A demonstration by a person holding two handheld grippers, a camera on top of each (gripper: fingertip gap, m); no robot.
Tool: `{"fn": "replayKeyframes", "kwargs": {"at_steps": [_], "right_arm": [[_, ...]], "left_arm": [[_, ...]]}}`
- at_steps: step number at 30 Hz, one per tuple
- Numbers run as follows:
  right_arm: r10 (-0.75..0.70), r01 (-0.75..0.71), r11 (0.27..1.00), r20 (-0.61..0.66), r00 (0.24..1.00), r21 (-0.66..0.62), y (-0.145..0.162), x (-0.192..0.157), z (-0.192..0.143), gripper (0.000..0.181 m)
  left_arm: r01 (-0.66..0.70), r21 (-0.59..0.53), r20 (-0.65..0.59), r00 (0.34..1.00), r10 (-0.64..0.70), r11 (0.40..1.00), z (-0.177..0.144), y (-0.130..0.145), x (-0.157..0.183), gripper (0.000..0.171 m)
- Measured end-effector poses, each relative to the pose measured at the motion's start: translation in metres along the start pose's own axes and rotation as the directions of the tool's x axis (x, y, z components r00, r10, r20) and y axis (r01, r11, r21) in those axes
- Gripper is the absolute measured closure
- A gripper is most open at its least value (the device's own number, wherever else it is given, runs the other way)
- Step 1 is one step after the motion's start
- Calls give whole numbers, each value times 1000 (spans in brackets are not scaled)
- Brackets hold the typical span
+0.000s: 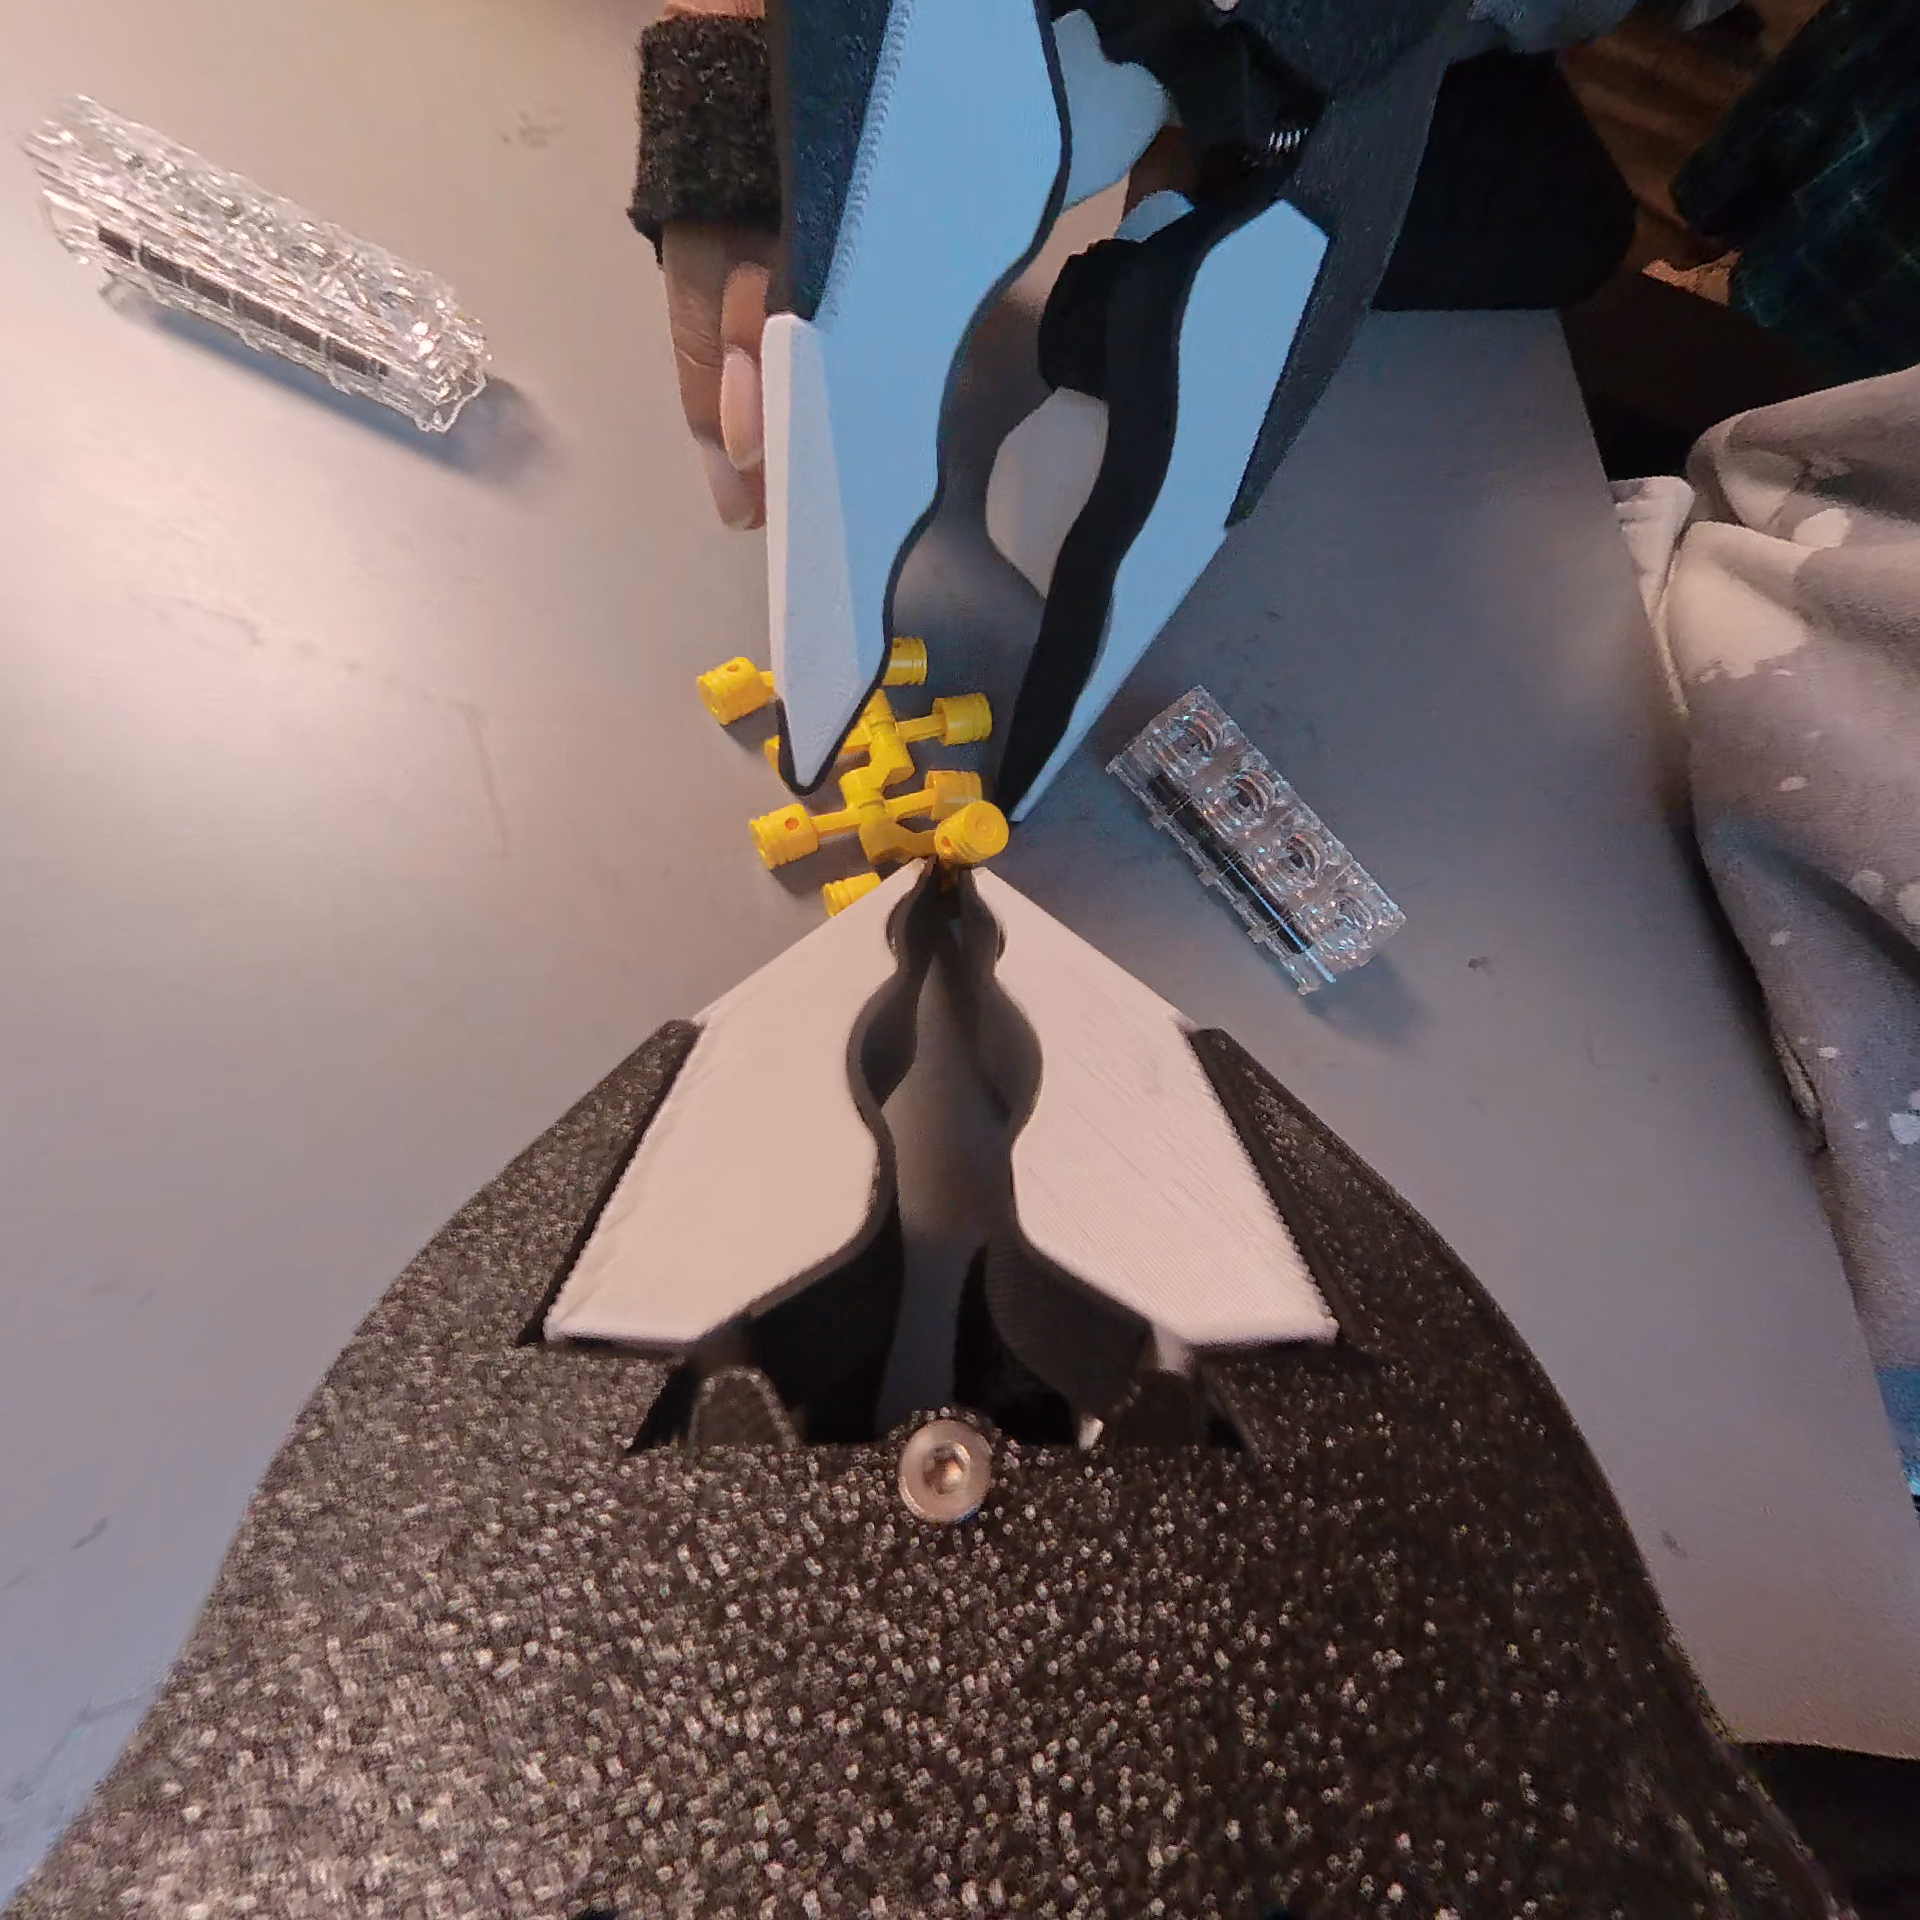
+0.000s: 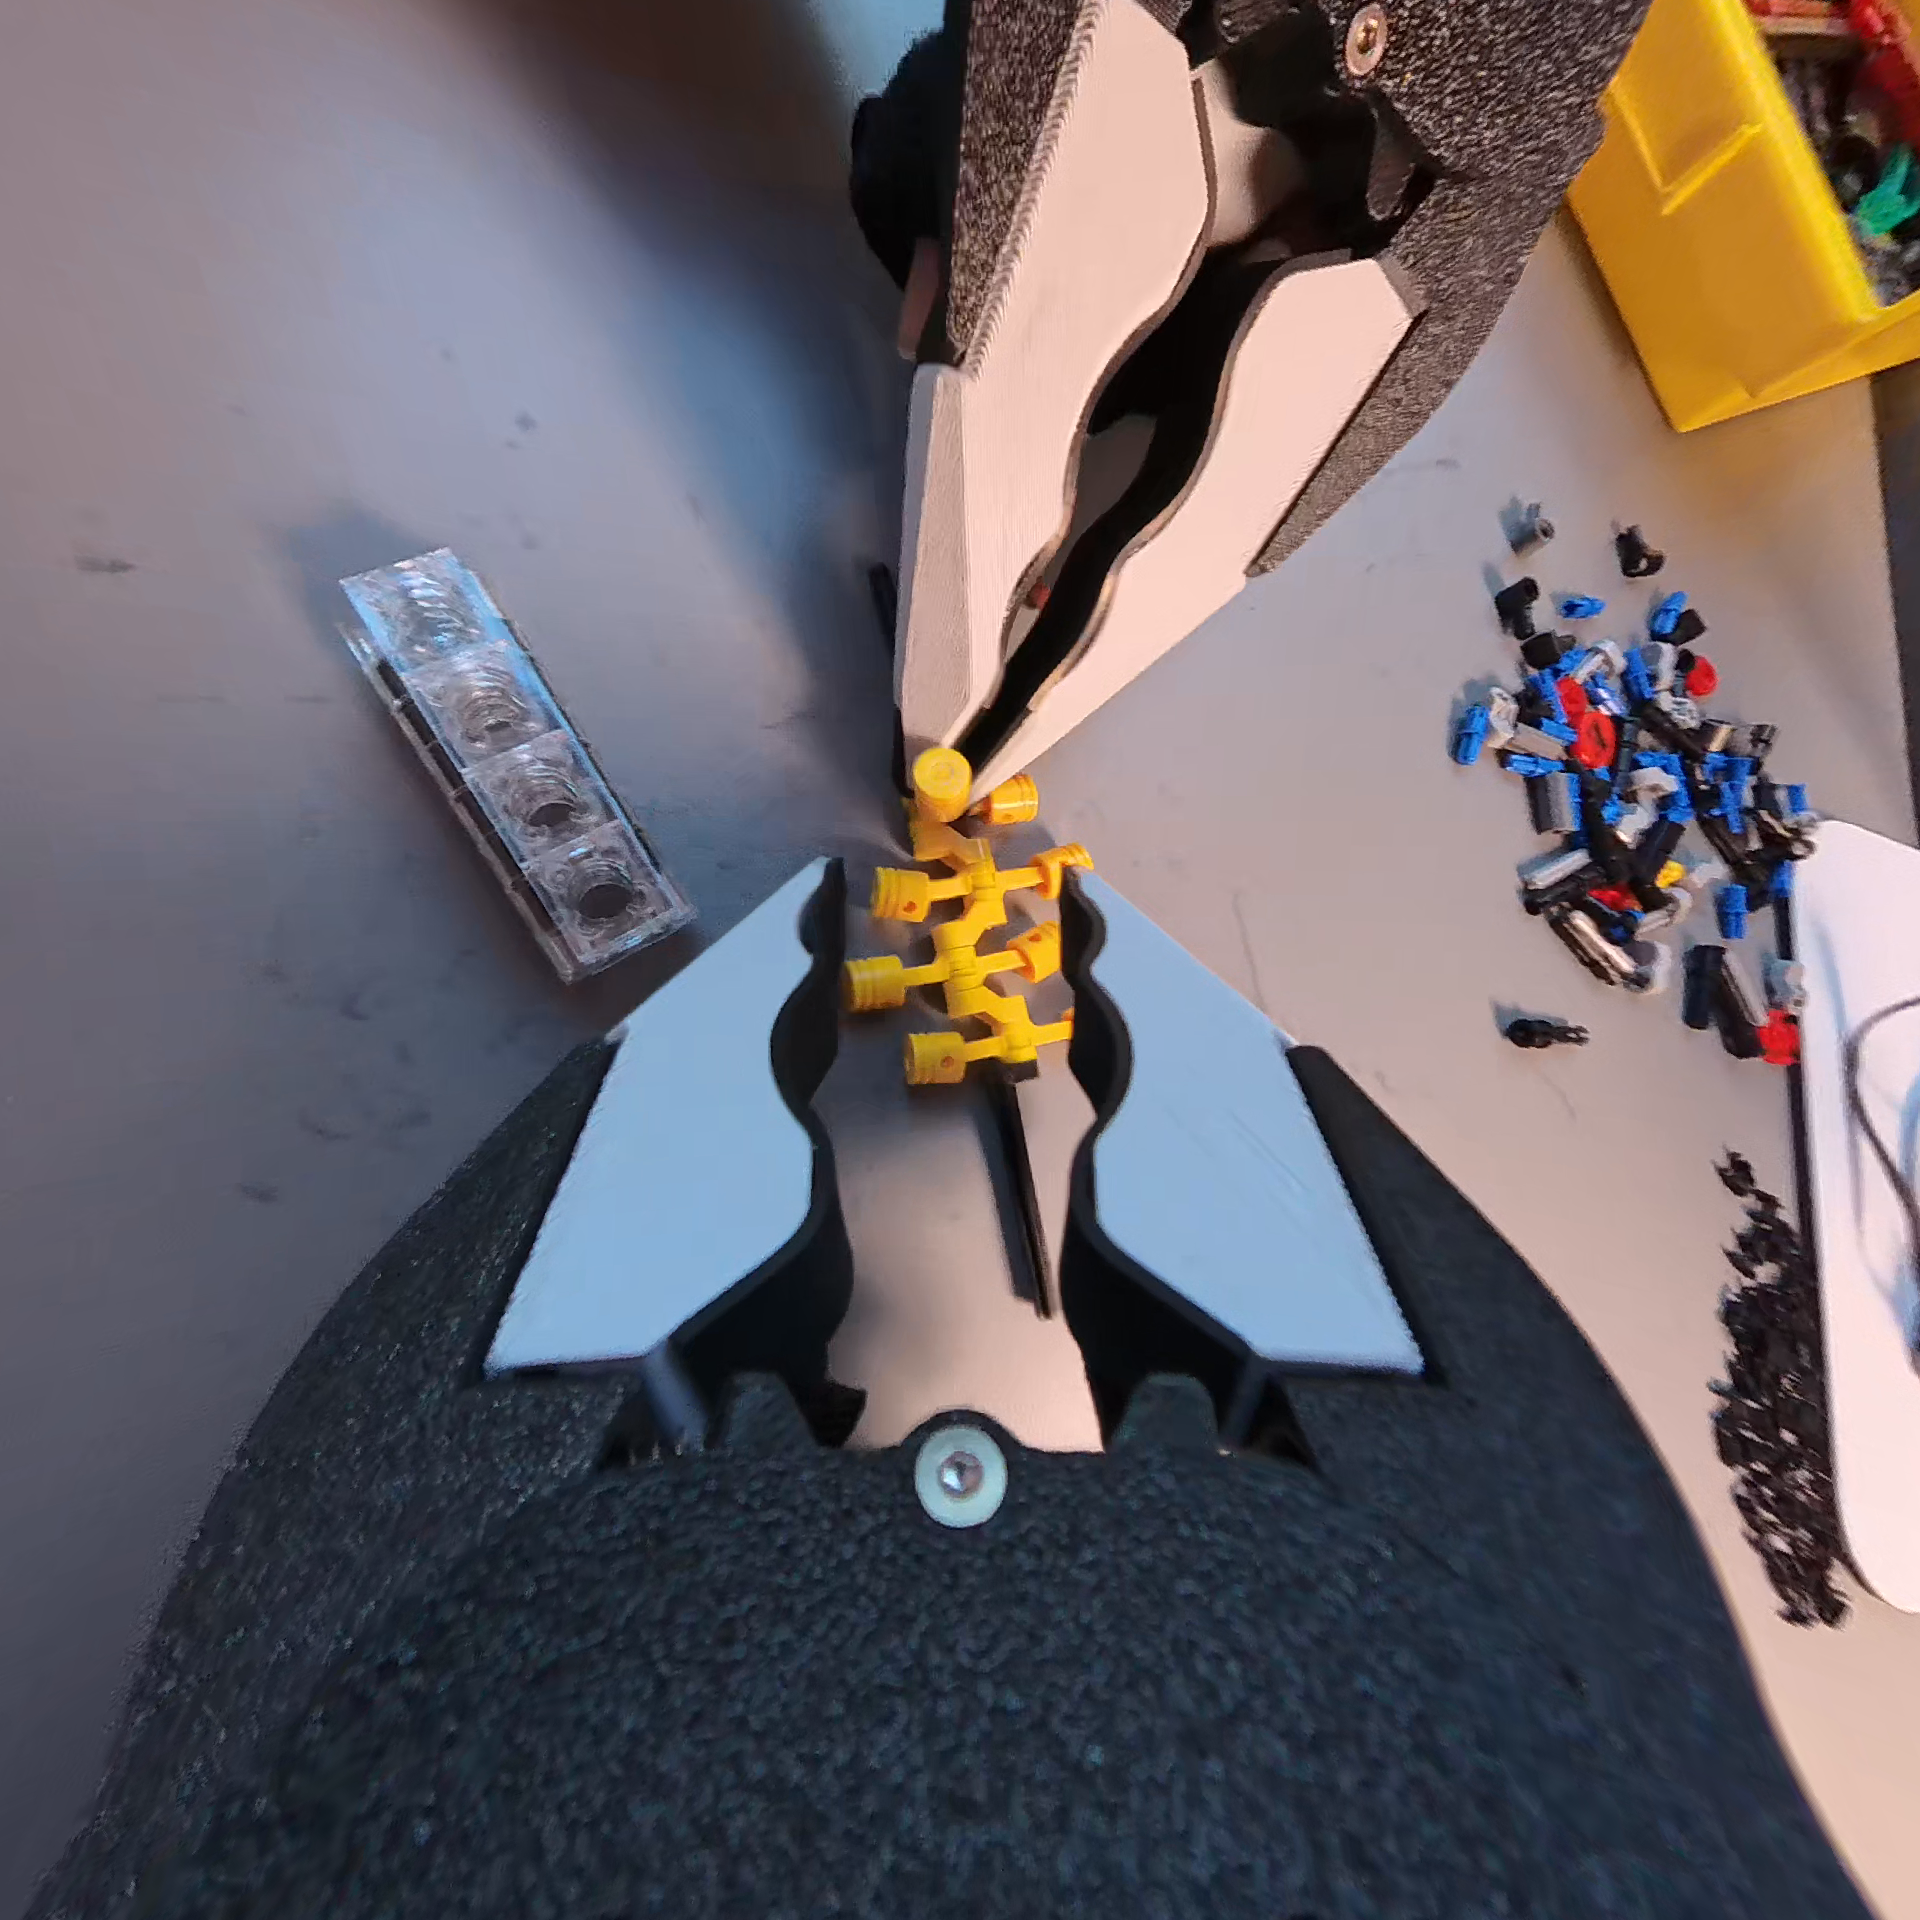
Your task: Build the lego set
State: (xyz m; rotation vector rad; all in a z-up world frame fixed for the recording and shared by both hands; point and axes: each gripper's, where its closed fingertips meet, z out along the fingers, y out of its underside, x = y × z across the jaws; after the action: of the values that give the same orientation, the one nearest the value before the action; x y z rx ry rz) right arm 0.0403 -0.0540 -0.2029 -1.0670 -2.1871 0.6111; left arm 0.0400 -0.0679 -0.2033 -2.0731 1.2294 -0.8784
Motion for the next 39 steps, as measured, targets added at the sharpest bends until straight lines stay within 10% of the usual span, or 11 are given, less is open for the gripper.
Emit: {"fn": "replayKeyframes", "kwargs": {"at_steps": [17, 25, 31, 39], "right_arm": [[-99, 99, 995, -86, 991, -8, 1, 2, 1, 181], [53, -51, 996, -32, 998, 74, -6, 0, -8, 180], [202, -242, 959, 242, 949, 150, -19, -31, -37, 157], [165, -186, 980, 233, 958, 74, -14, -53, -19, 158]], "left_arm": [[-41, 18, 97, 995, 39, 999, -10, -2, -4, 163], [-137, -79, 290, 944, 155, 987, -10, 7, -9, 149], [-135, -115, 310, 936, 165, 984, -10, 12, -14, 150], [-164, -97, 271, 945, 184, 982, -8, 11, -10, 153]]}}
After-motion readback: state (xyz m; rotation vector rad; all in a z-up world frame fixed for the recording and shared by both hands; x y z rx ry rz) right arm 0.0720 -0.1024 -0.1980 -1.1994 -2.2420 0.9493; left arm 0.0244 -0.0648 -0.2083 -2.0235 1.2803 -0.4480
